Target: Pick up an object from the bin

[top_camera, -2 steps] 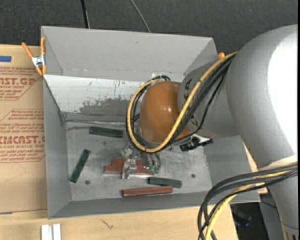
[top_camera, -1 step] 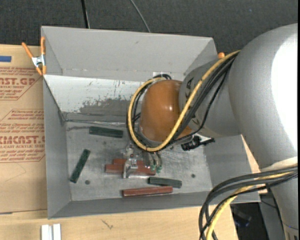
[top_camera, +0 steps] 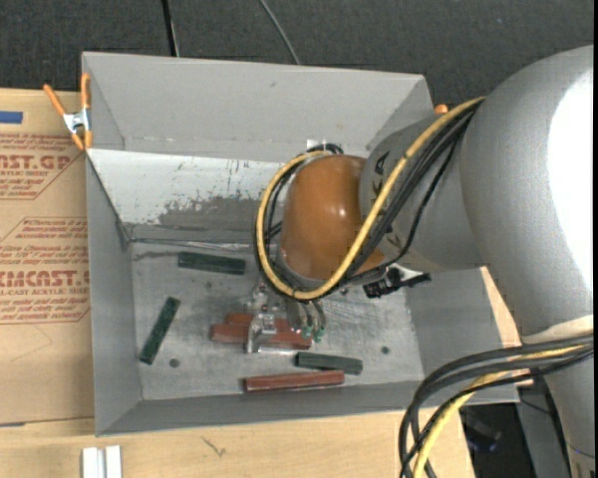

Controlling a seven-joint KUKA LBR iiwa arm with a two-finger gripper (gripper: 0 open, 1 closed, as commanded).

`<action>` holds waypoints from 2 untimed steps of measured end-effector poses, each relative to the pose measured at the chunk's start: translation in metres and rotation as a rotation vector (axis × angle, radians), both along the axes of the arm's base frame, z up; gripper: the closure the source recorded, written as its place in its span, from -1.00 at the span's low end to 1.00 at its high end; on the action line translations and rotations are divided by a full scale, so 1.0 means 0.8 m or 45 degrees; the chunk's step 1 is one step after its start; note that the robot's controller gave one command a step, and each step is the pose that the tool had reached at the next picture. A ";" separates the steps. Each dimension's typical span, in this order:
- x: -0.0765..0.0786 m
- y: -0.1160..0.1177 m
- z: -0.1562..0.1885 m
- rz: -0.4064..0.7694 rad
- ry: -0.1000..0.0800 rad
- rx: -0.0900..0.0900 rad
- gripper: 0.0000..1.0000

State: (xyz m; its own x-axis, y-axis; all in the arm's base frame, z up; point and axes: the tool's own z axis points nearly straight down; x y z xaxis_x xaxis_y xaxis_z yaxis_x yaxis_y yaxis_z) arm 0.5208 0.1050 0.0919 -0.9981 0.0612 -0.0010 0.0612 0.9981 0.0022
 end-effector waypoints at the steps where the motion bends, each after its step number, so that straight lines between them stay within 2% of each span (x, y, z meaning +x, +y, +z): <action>1: -0.002 0.000 0.008 0.000 0.007 -0.002 1.00; 2: -0.003 0.000 0.034 0.000 0.013 -0.003 1.00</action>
Offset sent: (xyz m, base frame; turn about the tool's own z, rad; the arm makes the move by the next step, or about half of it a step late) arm 0.0000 0.0000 0.0745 0.0000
